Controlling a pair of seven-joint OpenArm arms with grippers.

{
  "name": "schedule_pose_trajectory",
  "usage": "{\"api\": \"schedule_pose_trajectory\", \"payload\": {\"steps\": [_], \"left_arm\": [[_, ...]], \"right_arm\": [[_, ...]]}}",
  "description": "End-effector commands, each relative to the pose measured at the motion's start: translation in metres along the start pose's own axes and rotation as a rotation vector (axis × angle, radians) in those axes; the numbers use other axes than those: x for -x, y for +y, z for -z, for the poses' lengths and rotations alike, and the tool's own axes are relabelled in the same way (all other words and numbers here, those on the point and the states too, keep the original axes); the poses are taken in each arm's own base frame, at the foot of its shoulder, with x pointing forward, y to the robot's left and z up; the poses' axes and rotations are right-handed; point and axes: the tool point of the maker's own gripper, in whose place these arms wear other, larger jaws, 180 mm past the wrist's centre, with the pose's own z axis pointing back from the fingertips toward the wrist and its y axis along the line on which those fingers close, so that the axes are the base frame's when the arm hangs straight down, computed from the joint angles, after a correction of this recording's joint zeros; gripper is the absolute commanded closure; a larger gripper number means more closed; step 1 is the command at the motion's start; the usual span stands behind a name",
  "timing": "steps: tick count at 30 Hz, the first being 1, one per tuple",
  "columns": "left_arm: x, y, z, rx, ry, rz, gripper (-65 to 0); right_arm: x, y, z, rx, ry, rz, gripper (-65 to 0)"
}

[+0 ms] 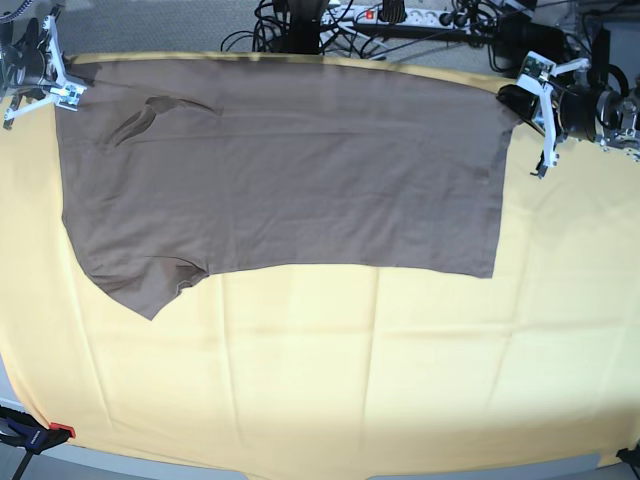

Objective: Fold the T-shirt properly
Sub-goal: 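Pull the shirt toward the robot with both grippers, then release, then move both grippers to the hem corners of the shirt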

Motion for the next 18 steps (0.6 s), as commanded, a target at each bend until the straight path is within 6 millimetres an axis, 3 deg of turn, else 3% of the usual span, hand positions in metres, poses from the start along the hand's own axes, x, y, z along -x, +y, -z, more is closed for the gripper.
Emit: {"api": "schedule_pose_trajectory", "payload": {"steps": [1, 4, 8, 10, 14, 18], "left_arm": [[-0.001, 0.003, -0.009, -0.005, -0.002, -0.009, 0.0], [-0.008, 0.005, -0.009, -0.015, -0.04, -0.049, -1.1], [-0.003, 0.008, -0.01, -0.029, -0.01, -0.098, -26.4], [0.004, 0.009, -0.01, -0.034, 0.04, -0.133, -33.8], [0.011, 0.017, -0.018, -0.056, 0.099, -0.176, -34.1], [0.004, 0.042, -0.031, -0.131, 0.059, -0.234, -34.1]], "right_arm": [[0.003, -0.008, -0.006, 0.024, 0.019, -0.017, 0.0], [0.001, -0.007, -0.006, 0.018, 0.014, -0.014, 0.0], [0.0, -0.007, -0.007, 0.02, 0.012, -0.019, -26.4], [0.002, -0.007, -0.008, 0.024, 0.032, -0.027, -31.1], [-0.004, -0.007, -0.016, 0.044, 0.04, -0.061, -31.1], [-0.025, -0.01, -0.033, 0.086, -0.022, -0.093, -31.1]]}}
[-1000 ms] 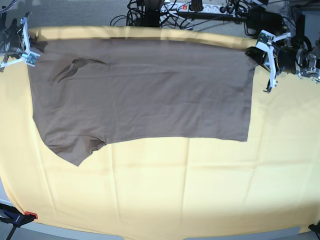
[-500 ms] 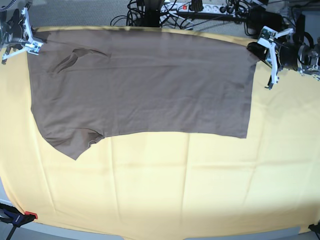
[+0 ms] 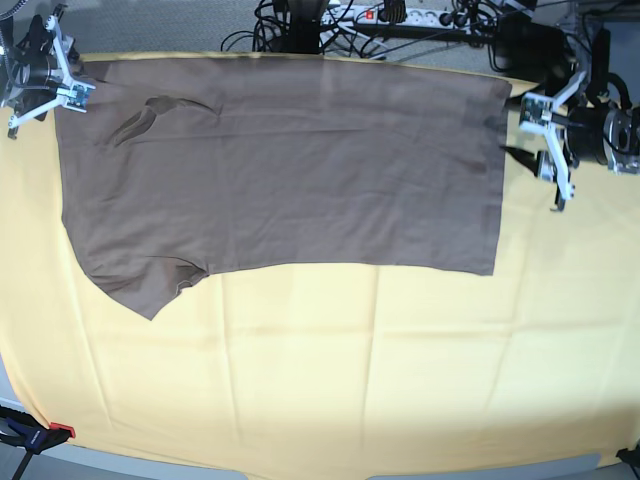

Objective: Fold the T-shirt properly
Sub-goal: 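Move both grippers to the hem corners of the shirt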

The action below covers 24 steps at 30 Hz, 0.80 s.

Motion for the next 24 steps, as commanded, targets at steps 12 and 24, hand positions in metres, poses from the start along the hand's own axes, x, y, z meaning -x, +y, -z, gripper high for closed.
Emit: {"api": "schedule_pose_trajectory", "payload": {"steps": [12, 24], "left_arm": [[0.04, 0.121, -0.03, -0.372, -0.105, -0.41, -34.1], [0.148, 0.174, 0.014, -0.477, -0.338, -1.081, -34.2]], "right_arm": [[-0.027, -0.077, -0.089, 0.282, -0.231, 0.105, -31.1], [-0.035, -0.083, -0.098, 0.314, -0.329, 0.173, -31.1]]}}
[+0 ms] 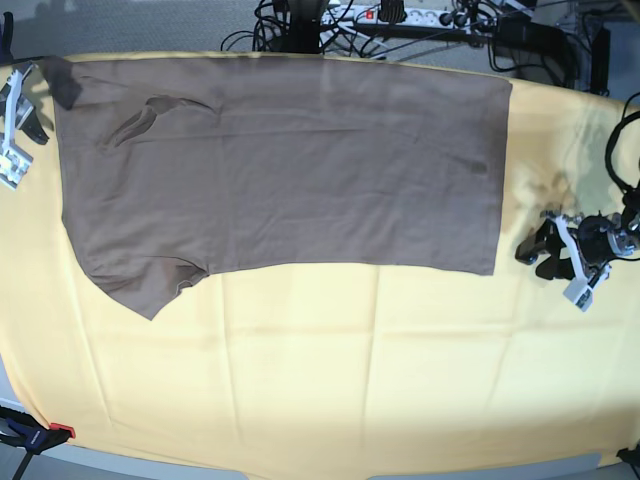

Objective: Fold the T-shirt properly
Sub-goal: 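Move both grippers to the hem corners of the shirt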

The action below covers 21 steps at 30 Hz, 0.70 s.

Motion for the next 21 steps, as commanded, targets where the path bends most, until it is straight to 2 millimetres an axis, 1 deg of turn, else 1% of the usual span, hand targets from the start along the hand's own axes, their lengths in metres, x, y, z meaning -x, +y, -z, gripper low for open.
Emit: {"api": "schedule_pose_trajectory", "payload": {"steps": [1, 2, 4, 6, 9, 12, 14, 17, 19, 21], "left_arm": [[-0.016, 0.011, -0.007, -0.021, -0.058, -0.021, -34.2], [-0.012, 0.011, -0.001, -0.02, -0.051, -0.043, -34.2], [0.001, 0.004, 0.014, 0.0, -0.008, -0.07, -34.2], [0.009, -0.01, 0.03, 0.037, 0.042, -0.079, -34.2], [0.011, -0.033, 0.052, 0.096, 0.072, -0.081, -34.2], [0.016, -0.053, 0.066, 0.152, 0.125, -0.094, -34.1], [0.018, -0.066, 0.067, 0.196, 0.159, -0.117, -34.1], [0.019, -0.082, 0.062, 0.26, 0.215, -0.131, -34.0], [0.021, -0.09, 0.057, 0.295, 0.26, -0.131, -34.0], [0.015, -0.094, 0.053, 0.322, 0.263, -0.14, -33.9]], "right_arm": [[-0.005, -0.006, -0.003, 0.02, -0.015, -0.013, -31.1], [-0.005, -0.005, -0.003, 0.019, -0.017, -0.009, -31.1], [-0.005, -0.005, -0.003, 0.019, -0.017, -0.007, -31.1], [-0.007, -0.005, -0.003, 0.019, -0.028, -0.007, -31.1], [-0.011, -0.005, -0.003, 0.019, -0.051, -0.007, -31.1], [-0.011, -0.005, -0.003, 0.02, -0.051, -0.006, -31.1], [-0.011, -0.005, -0.003, 0.02, -0.051, -0.006, -31.1], [-0.013, -0.005, -0.003, 0.019, -0.061, -0.006, -31.1], [-0.015, -0.004, -0.003, 0.019, -0.079, -0.001, -31.1], [-0.018, -0.002, -0.003, 0.019, -0.108, 0.019, -31.1]]}}
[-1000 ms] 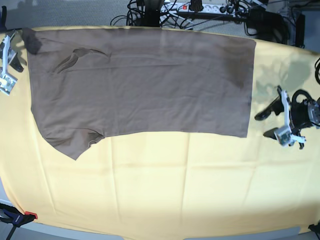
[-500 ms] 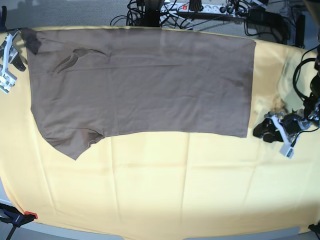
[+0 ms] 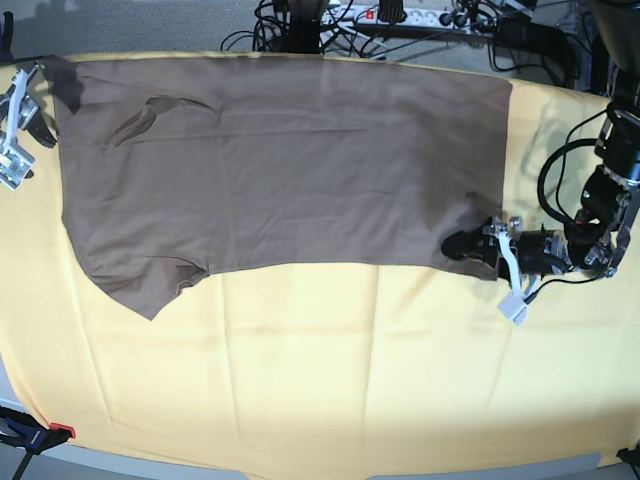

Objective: Fold the T-shirt properly
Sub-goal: 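Move both grippers to the hem corners of the shirt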

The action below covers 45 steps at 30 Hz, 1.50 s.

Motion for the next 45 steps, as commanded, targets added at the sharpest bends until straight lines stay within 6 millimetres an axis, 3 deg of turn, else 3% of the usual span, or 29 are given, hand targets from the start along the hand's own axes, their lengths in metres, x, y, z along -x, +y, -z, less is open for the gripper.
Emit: {"api": "schedule_pose_trajectory", "payload": {"steps": [1, 3, 6, 7, 11, 14, 23, 29, 32, 37, 45], "left_arm": [[0.012, 0.005, -0.007, -0.024, 0.073, 0.017, -32.0], [0.007, 0.006, -0.01, -0.03, 0.061, 0.025, -22.9], [-0.003, 0.007, -0.013, -0.04, 0.044, 0.041, -3.0], [-0.008, 0.008, -0.014, -0.043, 0.039, 0.048, 0.0], [-0.024, 0.008, -0.02, -0.053, 0.016, 0.071, 0.0], [-0.034, 0.009, -0.024, -0.06, 0.001, 0.086, 0.0], [-0.046, 0.006, -0.023, -0.055, -0.038, 0.097, 0.0], [-0.046, 0.006, -0.023, -0.055, -0.038, 0.097, 0.0], [-0.046, 0.006, -0.023, -0.054, -0.038, 0.097, 0.0], [-0.046, 0.006, -0.023, -0.054, -0.038, 0.097, 0.0], [-0.049, 0.005, -0.023, -0.053, -0.053, 0.097, 0.0]], "right_arm": [[-0.007, -0.004, -0.002, 0.015, -0.03, -0.006, -31.1], [-0.01, 0.0, -0.002, 0.016, -0.066, 0.024, -31.1], [-0.016, -0.003, -0.001, 0.049, -0.123, 0.068, -31.0], [-0.021, -0.006, -0.002, 0.072, -0.153, 0.086, -31.1], [-0.041, -0.025, -0.003, 0.173, -0.325, 0.197, -31.0], [-0.042, -0.044, 0.007, 0.213, -0.413, 0.319, -31.1], [-0.036, -0.104, 0.101, 0.124, -0.484, 0.61, -31.4], [-0.038, -0.166, 0.134, 0.118, -0.531, 0.825, -31.5], [-0.03, -0.18, 0.154, 0.077, -0.538, 0.965, -31.5], [-0.025, -0.17, 0.188, -0.05, -0.545, 1.153, -31.5], [-0.049, -0.118, 0.223, -0.242, -0.486, 1.207, -31.5]]}}
